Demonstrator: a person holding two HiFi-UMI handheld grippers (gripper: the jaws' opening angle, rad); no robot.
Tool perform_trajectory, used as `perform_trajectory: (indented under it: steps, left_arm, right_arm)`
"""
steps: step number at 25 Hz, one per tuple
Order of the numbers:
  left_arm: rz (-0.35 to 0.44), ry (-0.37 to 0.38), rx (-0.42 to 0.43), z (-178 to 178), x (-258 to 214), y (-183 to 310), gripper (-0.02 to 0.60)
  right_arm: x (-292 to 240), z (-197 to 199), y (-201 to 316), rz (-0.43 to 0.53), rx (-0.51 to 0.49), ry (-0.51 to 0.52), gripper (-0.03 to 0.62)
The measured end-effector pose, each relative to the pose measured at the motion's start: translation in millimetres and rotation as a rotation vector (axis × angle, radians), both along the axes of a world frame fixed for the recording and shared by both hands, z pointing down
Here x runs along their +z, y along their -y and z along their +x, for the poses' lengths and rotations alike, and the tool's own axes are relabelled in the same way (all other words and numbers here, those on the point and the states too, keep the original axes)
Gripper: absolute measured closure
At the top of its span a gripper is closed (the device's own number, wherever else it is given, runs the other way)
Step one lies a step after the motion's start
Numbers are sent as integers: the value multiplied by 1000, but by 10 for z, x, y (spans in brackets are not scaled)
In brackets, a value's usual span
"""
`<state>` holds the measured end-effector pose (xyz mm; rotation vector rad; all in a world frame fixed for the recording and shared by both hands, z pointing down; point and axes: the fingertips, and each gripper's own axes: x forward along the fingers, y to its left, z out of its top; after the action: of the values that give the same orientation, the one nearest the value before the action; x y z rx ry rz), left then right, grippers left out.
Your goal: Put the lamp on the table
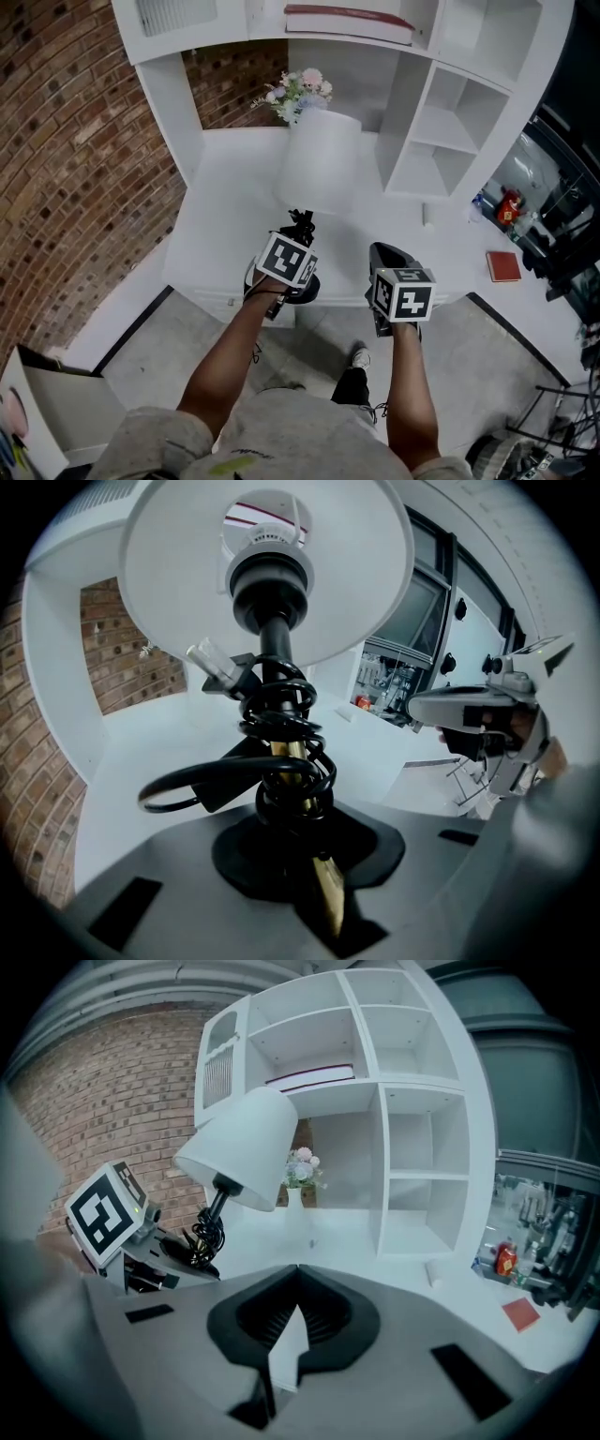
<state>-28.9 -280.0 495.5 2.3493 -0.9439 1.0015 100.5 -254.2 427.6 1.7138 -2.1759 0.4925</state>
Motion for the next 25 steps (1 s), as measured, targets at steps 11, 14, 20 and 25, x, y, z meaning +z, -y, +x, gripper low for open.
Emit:
perform_trajectory:
  steps: [11,14,20,25]
  left_arm:
    - [-12,17,-84,415,31,463,506]
    - [-11,27,-123,579,5,642,506]
    - [-14,16,-210,894,-51,951,506]
    - [-1,32,-269,1008,-98,1119,506]
  right_arm:
    - [15,382,674,9,-115,31,589]
    - [-23,531,900,5,-161,35,589]
    - [-120,819,1356,9,-244,46,589]
    - [-177,918,1625,19,-308,64,589]
